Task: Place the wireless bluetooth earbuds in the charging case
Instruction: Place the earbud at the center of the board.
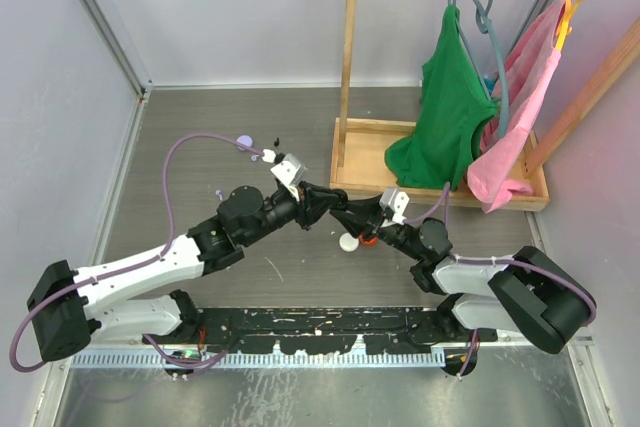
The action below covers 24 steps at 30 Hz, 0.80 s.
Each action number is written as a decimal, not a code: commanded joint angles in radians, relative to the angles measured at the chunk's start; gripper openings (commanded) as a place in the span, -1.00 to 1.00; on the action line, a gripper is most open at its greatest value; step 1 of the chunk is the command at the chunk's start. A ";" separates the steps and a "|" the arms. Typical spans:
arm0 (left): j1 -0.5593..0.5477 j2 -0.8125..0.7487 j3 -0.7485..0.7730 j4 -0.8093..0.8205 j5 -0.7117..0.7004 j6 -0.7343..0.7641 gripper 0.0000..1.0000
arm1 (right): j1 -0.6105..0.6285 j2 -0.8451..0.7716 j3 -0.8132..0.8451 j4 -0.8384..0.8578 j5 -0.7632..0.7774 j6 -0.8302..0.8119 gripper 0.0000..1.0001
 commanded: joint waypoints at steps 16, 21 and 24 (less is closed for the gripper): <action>-0.024 0.022 -0.004 0.113 -0.077 0.042 -0.61 | 0.003 -0.009 -0.004 0.124 -0.018 0.010 -0.98; -0.024 0.025 -0.008 0.113 -0.078 0.041 -0.60 | 0.004 -0.014 -0.006 0.126 -0.019 0.013 -0.98; -0.025 0.028 -0.006 0.113 -0.071 0.038 -0.61 | 0.003 -0.015 -0.005 0.127 -0.019 0.014 -0.98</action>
